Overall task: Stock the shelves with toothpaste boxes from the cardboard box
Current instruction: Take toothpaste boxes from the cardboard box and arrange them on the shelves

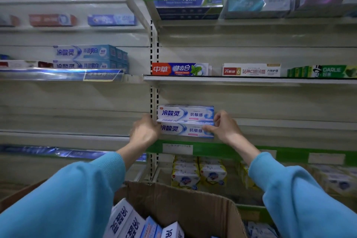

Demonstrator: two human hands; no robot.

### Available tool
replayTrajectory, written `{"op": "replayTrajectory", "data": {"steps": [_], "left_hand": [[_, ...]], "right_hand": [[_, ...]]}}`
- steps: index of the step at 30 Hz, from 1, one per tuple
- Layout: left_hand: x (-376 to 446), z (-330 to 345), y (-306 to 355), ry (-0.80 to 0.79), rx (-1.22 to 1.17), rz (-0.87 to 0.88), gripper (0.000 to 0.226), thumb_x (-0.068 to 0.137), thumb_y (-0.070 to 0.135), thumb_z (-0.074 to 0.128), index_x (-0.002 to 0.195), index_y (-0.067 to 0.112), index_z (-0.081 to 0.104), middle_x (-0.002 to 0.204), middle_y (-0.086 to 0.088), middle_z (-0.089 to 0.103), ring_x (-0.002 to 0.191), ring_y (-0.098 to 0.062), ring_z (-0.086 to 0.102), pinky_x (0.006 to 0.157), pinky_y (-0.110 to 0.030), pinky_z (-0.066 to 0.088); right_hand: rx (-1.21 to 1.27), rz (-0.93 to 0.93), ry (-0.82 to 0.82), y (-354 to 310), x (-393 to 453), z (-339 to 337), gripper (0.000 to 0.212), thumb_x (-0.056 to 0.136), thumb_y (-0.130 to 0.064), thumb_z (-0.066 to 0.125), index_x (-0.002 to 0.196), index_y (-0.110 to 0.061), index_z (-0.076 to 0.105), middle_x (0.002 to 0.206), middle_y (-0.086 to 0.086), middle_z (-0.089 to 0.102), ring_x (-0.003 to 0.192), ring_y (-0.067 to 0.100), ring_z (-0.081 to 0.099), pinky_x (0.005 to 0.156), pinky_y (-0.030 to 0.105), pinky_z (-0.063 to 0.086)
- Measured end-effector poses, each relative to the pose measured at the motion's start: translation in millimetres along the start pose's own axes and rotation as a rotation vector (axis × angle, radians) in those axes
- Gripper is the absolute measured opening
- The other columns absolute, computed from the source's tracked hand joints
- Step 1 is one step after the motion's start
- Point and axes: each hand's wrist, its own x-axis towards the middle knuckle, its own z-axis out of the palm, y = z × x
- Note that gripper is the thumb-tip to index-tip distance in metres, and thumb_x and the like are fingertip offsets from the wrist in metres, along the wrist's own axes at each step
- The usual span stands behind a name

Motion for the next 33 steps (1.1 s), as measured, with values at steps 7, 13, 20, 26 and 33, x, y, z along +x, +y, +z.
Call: {"op": "replayTrajectory", "data": {"steps": [7, 13, 20, 26, 33], "left_hand": [[-41.9, -75.7, -35.6, 0.093, 0.115, -0.009, 0.044, 0.087, 0.041, 0.061, 0.123, 0.015, 0.058, 0.122, -0.014, 0.067, 0.118, -0.038, 0.058, 0.1, -0.044, 0.047], [-78.6, -126.5, -74.7, 0.084, 0.199, -0.018, 0.021, 0.086, 0.033, 0.066, 0.099, 0.018, 0.061, 0.101, -0.006, 0.072, 0.099, -0.028, 0.065, 0.089, -0.041, 0.054], [-107.0, -123.7, -121.7, -0.401, 0.502, -0.062, 0.023, 0.087, 0.03, 0.075, 0.103, 0.013, 0.074, 0.099, -0.006, 0.074, 0.089, -0.021, 0.069, 0.083, -0.036, 0.06], [-113.0, -113.4, -146.6, -0.589, 0.662, -0.011, 0.03, 0.086, 0.025, 0.07, 0.116, 0.02, 0.07, 0.112, -0.002, 0.073, 0.098, -0.022, 0.066, 0.086, -0.036, 0.056], [-111.2, -104.7, -145.8, -0.768, 0.988, 0.095, 0.061, 0.085, 0.041, 0.075, 0.139, 0.024, 0.053, 0.133, -0.003, 0.046, 0.124, -0.027, 0.042, 0.097, -0.042, 0.045]], "right_hand": [[0.067, -0.331, -0.019, -42.6, -25.7, 14.1, 0.036, 0.079, -0.038, 0.081, 0.089, -0.014, 0.056, 0.081, -0.001, 0.056, 0.073, 0.017, 0.051, 0.063, 0.032, 0.039], [0.049, -0.604, -0.259, -107.8, -63.9, 59.3, 0.028, 0.079, -0.036, 0.08, 0.087, -0.017, 0.061, 0.078, -0.002, 0.062, 0.068, 0.007, 0.054, 0.06, 0.023, 0.04], [-0.091, -0.741, -0.625, -141.7, -106.0, 123.0, 0.019, 0.082, -0.037, 0.079, 0.089, -0.023, 0.068, 0.083, -0.008, 0.068, 0.075, 0.006, 0.062, 0.069, 0.024, 0.049], [-0.206, -0.795, -0.811, -139.4, -121.1, 149.7, 0.023, 0.085, -0.039, 0.075, 0.1, -0.022, 0.071, 0.098, -0.007, 0.071, 0.088, 0.008, 0.064, 0.081, 0.026, 0.052], [-0.184, -0.766, -0.867, -130.2, -123.4, 153.4, 0.026, 0.088, -0.041, 0.072, 0.106, -0.023, 0.069, 0.101, -0.01, 0.067, 0.09, 0.003, 0.062, 0.083, 0.028, 0.053]]}}
